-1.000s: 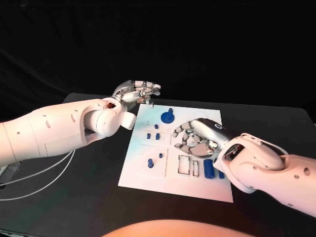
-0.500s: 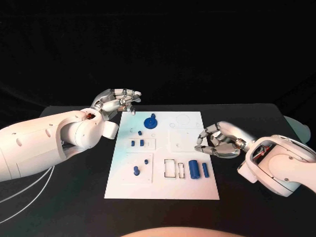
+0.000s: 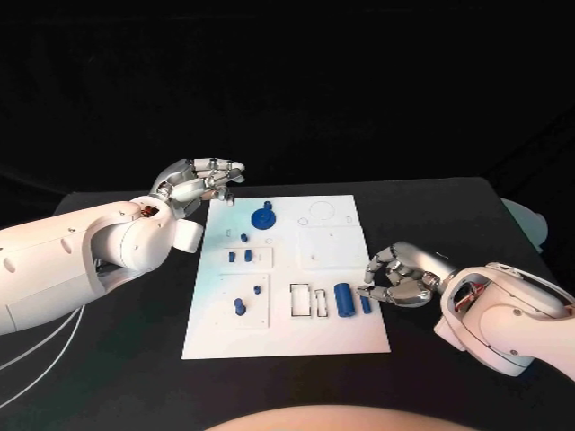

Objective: Assemble the parts on the task board

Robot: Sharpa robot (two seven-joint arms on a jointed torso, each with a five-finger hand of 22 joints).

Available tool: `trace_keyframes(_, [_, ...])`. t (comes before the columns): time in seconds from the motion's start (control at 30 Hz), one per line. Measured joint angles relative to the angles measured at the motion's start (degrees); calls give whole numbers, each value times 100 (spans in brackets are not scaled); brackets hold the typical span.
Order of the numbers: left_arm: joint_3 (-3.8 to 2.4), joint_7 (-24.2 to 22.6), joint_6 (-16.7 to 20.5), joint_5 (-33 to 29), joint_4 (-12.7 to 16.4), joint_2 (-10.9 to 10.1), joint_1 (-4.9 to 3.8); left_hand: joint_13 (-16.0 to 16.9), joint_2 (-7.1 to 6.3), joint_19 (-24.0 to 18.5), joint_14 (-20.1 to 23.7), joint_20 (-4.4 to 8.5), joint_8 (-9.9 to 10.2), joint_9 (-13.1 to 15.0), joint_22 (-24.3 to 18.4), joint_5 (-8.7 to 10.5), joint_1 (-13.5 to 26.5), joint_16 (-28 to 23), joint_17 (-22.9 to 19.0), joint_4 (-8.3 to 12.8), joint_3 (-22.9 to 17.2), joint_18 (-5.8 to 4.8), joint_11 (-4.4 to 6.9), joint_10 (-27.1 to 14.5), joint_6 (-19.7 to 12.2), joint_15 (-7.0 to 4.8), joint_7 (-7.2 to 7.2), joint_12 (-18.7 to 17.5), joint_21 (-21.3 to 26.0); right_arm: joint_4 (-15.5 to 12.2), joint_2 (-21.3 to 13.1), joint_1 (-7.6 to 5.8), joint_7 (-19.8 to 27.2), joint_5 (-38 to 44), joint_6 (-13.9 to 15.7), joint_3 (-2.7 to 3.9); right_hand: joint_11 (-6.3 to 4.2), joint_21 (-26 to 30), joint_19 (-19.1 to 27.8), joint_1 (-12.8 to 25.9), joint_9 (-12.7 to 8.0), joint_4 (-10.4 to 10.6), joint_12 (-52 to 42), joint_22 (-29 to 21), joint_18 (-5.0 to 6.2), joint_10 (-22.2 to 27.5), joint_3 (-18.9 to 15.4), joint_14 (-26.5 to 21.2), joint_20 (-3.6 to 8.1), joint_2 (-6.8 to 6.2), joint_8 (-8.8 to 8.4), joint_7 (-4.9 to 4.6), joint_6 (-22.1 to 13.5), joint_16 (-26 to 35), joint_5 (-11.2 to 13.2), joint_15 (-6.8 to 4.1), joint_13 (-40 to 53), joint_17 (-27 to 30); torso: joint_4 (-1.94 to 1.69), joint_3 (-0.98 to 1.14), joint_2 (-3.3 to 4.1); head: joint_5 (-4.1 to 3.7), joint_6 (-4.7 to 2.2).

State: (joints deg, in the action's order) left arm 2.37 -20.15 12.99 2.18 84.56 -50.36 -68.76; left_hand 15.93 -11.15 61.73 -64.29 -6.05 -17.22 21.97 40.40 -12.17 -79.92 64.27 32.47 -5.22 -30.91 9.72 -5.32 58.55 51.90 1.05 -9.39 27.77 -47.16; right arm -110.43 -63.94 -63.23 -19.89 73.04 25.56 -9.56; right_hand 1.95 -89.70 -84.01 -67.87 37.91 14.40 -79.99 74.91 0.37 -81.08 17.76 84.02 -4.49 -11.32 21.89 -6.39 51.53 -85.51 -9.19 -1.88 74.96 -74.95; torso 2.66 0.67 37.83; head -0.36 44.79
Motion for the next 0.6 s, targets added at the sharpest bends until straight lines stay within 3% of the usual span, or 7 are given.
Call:
trace_keyframes(0.33, [0,-11,-11,0,26,-12,0,-1,0,0,21,0,0,0,-12,0,0,0,-6,-48,48,0,0,-40,0,20,0,35,22,61,222,119,-437,505,113,-11,0,0,0,0,23,177,0,-1,0,0,-177,0,-1,0,28,4,-78,-19,1,0,-1,1,-30,-8,14,-15,19])
trace_keyframes(0.6, [1,-17,-27,0,41,-31,1,5,-30,0,21,0,-21,-6,-35,0,94,0,-10,-111,111,0,-22,-61,-21,20,-21,63,51,120,415,205,-617,742,170,-18,0,0,0,-1,33,235,0,-1,0,0,-235,0,-1,0,28,4,-78,-42,1,0,-2,1,-41,-1,32,5,42])
